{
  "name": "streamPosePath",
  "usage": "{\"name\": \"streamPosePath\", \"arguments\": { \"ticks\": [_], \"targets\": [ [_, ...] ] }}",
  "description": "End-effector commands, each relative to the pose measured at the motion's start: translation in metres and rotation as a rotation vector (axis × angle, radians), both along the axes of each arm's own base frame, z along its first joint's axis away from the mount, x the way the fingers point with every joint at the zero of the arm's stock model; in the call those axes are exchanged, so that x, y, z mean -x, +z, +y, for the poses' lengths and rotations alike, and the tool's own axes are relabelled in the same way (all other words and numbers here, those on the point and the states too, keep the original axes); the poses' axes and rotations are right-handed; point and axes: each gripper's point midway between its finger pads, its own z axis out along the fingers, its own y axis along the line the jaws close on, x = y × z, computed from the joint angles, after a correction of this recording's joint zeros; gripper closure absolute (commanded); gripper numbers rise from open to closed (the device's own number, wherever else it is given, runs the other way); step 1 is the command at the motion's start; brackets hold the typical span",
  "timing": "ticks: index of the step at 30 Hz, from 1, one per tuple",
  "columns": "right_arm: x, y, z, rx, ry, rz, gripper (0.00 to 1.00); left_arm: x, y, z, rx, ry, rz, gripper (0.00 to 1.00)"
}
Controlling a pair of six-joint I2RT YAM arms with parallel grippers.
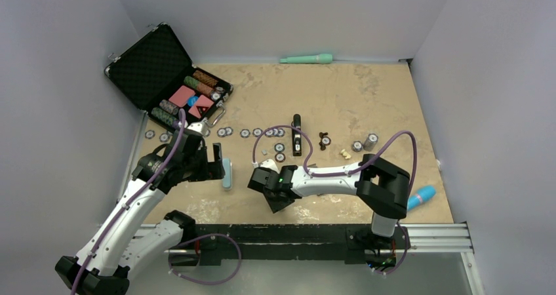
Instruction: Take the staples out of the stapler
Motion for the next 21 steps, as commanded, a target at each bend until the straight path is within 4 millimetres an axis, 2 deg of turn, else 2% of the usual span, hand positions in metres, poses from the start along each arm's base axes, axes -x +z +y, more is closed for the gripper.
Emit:
{"name": "streamPosePath", "arguments": {
  "ticks": [1,11,21],
  "targets": [
    [0.001,-0.003,-0.002,0.005,-0.022,0.005,0.66,-0.005,0.009,-0.001,0.023,0.016,-0.035,0.00],
    [-0.002,-0.006,-0.002,0.023,-0.025,-0.005,0.70,-0.005,0.009,-0.002,0.026,0.013,-0.038,0.00],
    [-0.010,0.009,0.003,0.013,-0.037,-0.046,0.78,-0.005,0.009,-0.002,0.029,0.009,-0.040,0.00]
  ]
}}
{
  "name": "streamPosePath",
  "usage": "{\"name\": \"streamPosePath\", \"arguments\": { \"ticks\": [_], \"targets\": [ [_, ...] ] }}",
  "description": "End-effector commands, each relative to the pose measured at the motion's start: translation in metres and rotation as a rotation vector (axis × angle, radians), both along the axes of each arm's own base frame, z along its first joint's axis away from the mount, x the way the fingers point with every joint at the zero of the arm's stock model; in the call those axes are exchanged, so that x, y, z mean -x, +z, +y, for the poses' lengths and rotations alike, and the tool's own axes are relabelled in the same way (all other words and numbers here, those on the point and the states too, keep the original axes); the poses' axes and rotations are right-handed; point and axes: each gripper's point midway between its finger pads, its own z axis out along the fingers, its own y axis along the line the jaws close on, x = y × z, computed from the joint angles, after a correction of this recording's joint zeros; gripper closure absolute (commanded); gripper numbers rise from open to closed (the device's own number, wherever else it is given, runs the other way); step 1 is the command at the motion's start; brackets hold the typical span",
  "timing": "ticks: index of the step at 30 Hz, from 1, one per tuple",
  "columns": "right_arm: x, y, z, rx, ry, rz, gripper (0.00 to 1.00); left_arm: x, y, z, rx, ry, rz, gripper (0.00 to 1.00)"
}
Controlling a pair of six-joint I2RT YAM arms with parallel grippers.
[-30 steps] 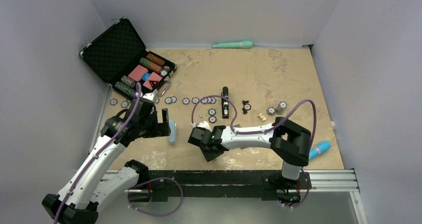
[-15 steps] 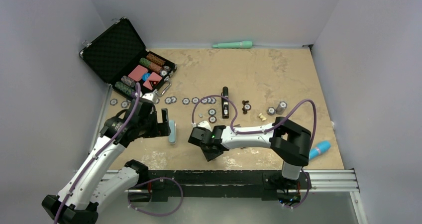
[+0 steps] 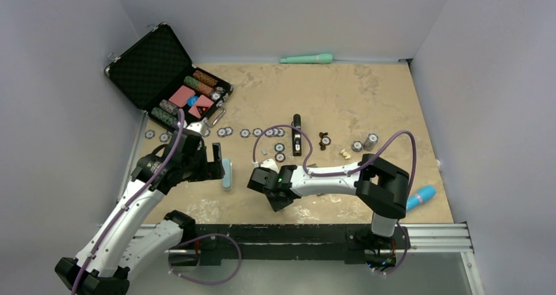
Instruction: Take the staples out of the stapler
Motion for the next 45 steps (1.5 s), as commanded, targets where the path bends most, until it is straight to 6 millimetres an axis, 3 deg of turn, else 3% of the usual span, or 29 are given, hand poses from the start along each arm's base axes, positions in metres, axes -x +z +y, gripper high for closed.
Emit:
{"name": "streamPosePath", "arguments": {
  "ticks": [1,5,11,16,23,33,39,45],
  "targets": [
    [-0.009,0.009,0.005,0.002,-0.025,-0.039,0.78,-0.005,0.008,-0.003,0.026,0.006,-0.034,0.00],
    [-0.009,0.011,0.005,0.007,-0.027,-0.041,0.80,-0.005,0.009,-0.003,0.028,0.004,-0.035,0.00],
    [-0.018,0.032,0.010,-0.013,-0.038,-0.069,0.80,-0.005,0.009,-0.004,0.030,0.001,-0.038,0.00],
    [-0.043,0.045,-0.003,-0.029,-0.097,-0.095,0.80,-0.005,0.009,-0.004,0.031,-0.001,-0.039,0.00],
    [-0.090,0.060,-0.039,-0.025,-0.199,-0.144,0.80,-0.005,0.010,-0.004,0.033,0.002,-0.044,0.00],
    [-0.126,0.051,-0.085,0.036,-0.283,-0.157,0.80,-0.005,0.011,-0.003,0.033,0.005,-0.049,0.00],
    [-0.131,0.034,-0.107,0.092,-0.309,-0.143,0.80,-0.004,0.011,-0.002,0.033,0.007,-0.050,0.00],
    [-0.133,0.029,-0.114,0.097,-0.321,-0.145,0.80,-0.003,0.012,-0.001,0.034,0.014,-0.057,0.00]
  ]
}}
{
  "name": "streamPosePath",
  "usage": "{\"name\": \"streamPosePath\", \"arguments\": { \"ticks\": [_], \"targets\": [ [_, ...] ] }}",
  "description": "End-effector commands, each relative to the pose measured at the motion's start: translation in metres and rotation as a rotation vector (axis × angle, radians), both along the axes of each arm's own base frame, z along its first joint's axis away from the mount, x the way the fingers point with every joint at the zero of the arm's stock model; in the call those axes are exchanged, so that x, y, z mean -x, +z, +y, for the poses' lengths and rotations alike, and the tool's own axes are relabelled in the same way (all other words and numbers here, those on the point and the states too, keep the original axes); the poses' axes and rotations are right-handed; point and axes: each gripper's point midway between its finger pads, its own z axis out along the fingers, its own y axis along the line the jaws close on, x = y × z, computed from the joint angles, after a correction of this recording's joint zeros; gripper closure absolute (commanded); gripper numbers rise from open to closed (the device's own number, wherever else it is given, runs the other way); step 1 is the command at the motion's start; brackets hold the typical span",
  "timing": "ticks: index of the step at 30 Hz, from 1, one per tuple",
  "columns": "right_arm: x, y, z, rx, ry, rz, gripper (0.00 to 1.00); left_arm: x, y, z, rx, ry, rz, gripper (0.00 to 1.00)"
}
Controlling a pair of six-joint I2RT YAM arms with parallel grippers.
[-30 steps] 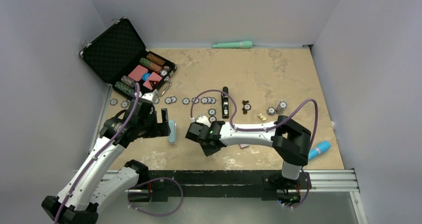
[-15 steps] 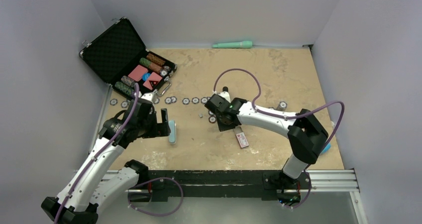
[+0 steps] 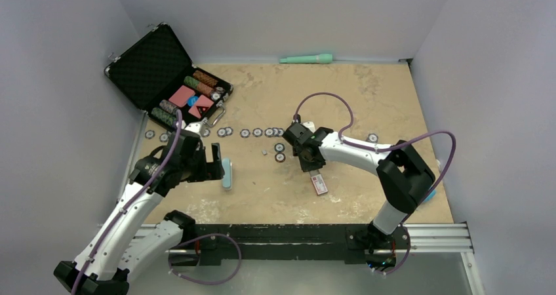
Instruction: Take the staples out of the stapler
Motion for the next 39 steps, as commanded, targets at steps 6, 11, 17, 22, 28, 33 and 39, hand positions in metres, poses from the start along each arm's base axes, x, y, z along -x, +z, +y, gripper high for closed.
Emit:
{"name": "streamPosePath", "arguments": {
  "ticks": [6,11,17,22,28,33,39],
  "targets": [
    [-0.011,-0.002,-0.006,0.015,0.001,-0.042,0.80,-0.005,0.005,-0.001,0.015,0.016,-0.016,0.00],
    [-0.013,-0.003,-0.007,0.022,-0.009,-0.038,0.80,-0.004,0.008,0.000,0.018,0.022,-0.032,0.00],
    [-0.011,-0.005,-0.011,0.015,-0.021,-0.032,0.79,-0.004,0.006,0.001,0.009,0.028,-0.022,0.00],
    [-0.013,-0.006,-0.013,0.020,-0.022,-0.033,0.79,-0.005,0.005,0.000,0.010,0.023,-0.013,0.00],
    [-0.014,-0.006,-0.012,0.013,-0.016,-0.032,0.71,-0.004,0.004,-0.001,0.011,0.020,-0.010,0.00],
    [-0.014,-0.003,-0.010,0.007,-0.001,-0.028,0.67,-0.004,0.003,-0.001,0.009,0.023,-0.005,0.00],
    [-0.019,0.016,-0.003,-0.023,0.014,-0.052,0.67,-0.005,0.002,0.000,0.004,0.024,0.000,0.00]
  ]
}}
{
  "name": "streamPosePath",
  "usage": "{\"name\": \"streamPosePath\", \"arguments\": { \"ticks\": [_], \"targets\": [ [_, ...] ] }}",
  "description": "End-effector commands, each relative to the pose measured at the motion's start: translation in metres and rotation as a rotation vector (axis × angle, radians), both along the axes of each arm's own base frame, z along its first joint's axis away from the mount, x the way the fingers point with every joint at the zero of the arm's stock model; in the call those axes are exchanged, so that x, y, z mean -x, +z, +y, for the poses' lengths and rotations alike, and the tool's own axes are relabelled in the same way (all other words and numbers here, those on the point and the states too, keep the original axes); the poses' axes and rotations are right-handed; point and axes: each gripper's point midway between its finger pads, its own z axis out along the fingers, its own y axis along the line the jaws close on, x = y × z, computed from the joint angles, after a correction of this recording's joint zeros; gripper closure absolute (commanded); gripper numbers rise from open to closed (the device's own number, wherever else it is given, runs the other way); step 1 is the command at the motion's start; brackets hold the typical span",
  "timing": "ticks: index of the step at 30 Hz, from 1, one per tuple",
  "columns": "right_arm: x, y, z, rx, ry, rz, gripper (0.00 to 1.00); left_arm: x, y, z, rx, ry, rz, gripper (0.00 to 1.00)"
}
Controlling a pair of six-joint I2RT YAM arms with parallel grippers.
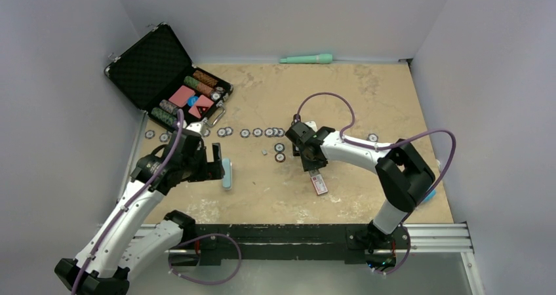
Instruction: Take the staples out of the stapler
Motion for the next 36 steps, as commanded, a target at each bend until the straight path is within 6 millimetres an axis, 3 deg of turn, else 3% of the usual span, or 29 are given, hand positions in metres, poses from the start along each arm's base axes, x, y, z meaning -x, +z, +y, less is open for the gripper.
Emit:
{"name": "streamPosePath", "arguments": {
  "ticks": [1,4,10,12,16,18,25,28,32,36],
  "targets": [
    [-0.014,0.029,0.010,-0.044,0.018,-0.061,0.67,-0.004,0.004,0.000,0.009,0.023,-0.011,0.00],
    [-0.021,0.051,0.016,-0.072,0.029,-0.095,0.65,-0.005,0.003,-0.001,0.005,0.023,-0.003,0.00],
    [-0.026,0.100,0.050,-0.226,0.099,-0.158,0.60,-0.004,-0.001,-0.001,-0.002,0.024,0.021,0.00],
    [-0.025,0.115,0.063,-0.282,0.132,-0.179,0.54,-0.004,-0.001,-0.002,0.001,0.022,0.019,0.00],
    [-0.023,0.135,0.081,-0.344,0.167,-0.206,0.33,-0.005,-0.003,-0.006,0.006,0.002,0.036,0.00],
    [-0.025,0.141,0.086,-0.345,0.162,-0.224,0.32,-0.005,-0.006,-0.009,0.009,-0.012,0.056,0.00],
    [-0.030,0.142,0.115,-0.339,0.124,-0.213,0.36,-0.004,-0.003,-0.009,0.020,-0.014,0.040,0.00],
    [-0.028,0.145,0.136,-0.419,0.146,-0.193,0.36,-0.004,0.000,-0.002,0.004,0.019,0.019,0.00],
    [-0.027,0.127,0.146,-0.391,0.166,-0.118,0.37,-0.003,0.005,0.002,0.005,0.037,-0.016,0.00],
    [-0.038,0.110,0.154,-0.312,0.192,-0.084,0.38,-0.005,0.006,0.007,-0.015,0.061,-0.023,0.00]
  ]
}}
